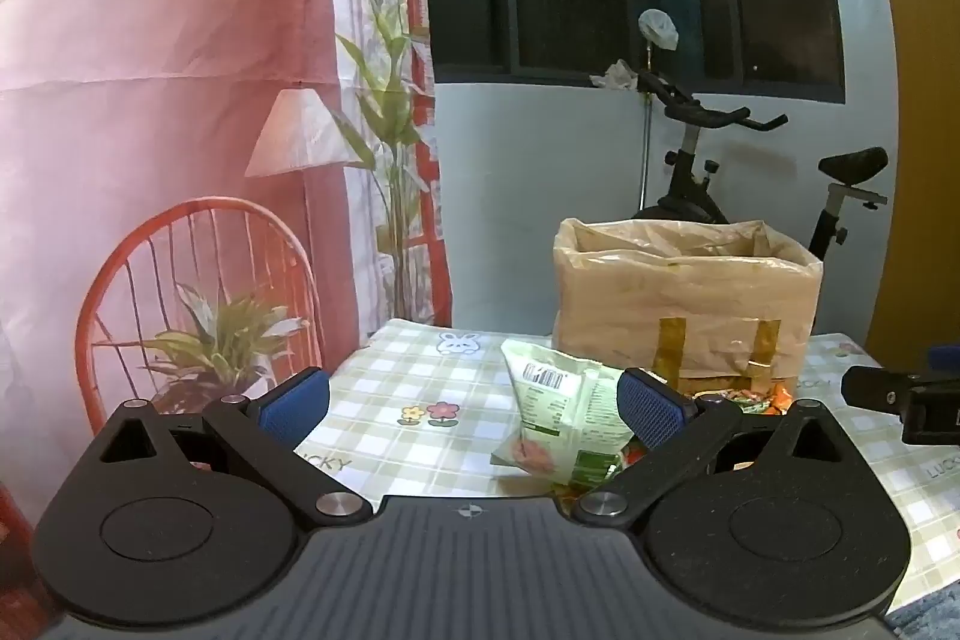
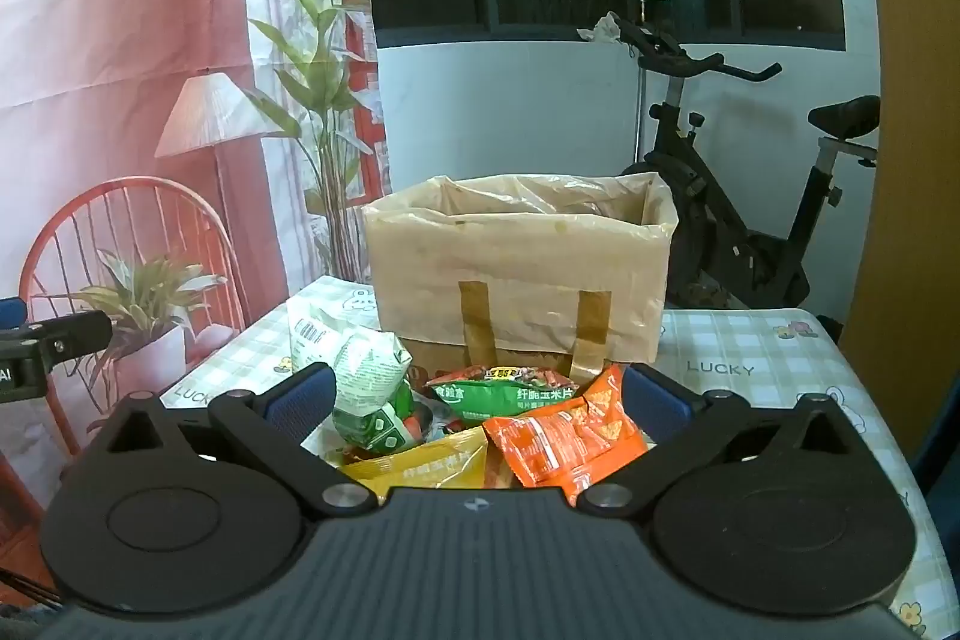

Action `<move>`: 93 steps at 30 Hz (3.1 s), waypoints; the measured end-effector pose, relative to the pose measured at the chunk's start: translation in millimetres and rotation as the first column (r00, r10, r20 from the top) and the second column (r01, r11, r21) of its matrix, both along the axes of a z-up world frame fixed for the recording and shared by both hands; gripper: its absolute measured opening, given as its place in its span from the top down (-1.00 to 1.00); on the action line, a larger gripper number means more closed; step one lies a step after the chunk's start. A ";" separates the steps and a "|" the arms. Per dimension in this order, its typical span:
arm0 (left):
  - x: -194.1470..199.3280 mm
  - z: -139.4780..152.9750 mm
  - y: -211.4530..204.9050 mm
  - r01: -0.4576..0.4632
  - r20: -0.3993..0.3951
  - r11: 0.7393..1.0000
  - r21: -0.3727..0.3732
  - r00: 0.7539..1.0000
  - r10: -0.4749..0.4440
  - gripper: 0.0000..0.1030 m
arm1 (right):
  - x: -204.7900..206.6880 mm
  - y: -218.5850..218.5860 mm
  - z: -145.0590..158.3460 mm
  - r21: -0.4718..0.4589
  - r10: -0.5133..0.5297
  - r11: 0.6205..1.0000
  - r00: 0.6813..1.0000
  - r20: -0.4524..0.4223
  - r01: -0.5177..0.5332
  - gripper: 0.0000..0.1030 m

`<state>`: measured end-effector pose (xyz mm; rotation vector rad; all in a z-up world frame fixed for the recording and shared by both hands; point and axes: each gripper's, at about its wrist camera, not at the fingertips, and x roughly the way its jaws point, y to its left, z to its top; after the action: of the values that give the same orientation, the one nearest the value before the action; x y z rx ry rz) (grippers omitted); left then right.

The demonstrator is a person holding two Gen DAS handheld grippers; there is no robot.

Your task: Organize snacks

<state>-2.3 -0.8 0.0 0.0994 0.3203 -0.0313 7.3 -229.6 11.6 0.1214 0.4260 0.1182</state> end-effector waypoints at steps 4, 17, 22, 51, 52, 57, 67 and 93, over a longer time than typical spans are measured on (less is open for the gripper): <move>1.8 0.6 28.6 0.001 -0.025 0.998 -0.066 1.000 -0.002 -1.00 | -0.9 0.1 0.5 0.000 0.001 1.000 1.000 0.003 -0.001 -1.00; 3.6 -2.8 1.4 -0.039 -0.031 0.999 0.009 0.999 0.039 -1.00 | 0.5 -0.9 -1.4 0.004 -0.002 1.000 1.000 -0.006 0.002 -1.00; 3.5 -1.6 1.8 -0.040 -0.033 0.999 0.006 0.999 0.040 -1.00 | 0.8 -0.4 -1.8 0.003 -0.003 1.000 1.000 -0.007 0.003 -1.00; 3.6 -1.8 1.7 -0.044 -0.035 0.999 -0.002 0.998 0.044 -1.00 | 1.6 -2.2 -1.6 0.006 -0.002 1.000 1.000 -0.011 0.002 -1.00; 3.3 -2.1 1.6 -0.043 -0.035 0.999 -0.003 0.998 0.043 -1.00 | 1.6 -2.0 -1.4 0.007 -0.002 1.000 1.000 -0.012 0.002 -1.00; 3.9 -3.2 1.6 -0.041 -0.037 0.999 -0.007 0.998 0.041 -1.00 | 1.5 -2.0 -1.8 0.007 -0.002 1.000 1.000 -0.012 0.002 -1.00; 2.9 -5.0 1.1 -0.040 -0.044 0.999 -0.012 0.998 0.040 -1.00 | 3.0 -1.0 -6.9 0.007 -0.004 1.000 1.000 -0.015 0.004 -1.00; 6.7 -5.7 4.2 -0.036 -0.064 0.999 -0.034 0.997 0.034 -1.00 | 3.5 -0.9 -7.7 0.008 -0.003 1.000 1.000 -0.020 0.003 -1.00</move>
<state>4.4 3.4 -5.7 0.0578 0.3846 -0.0052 10.8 -230.5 3.8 0.1314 0.4454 0.1154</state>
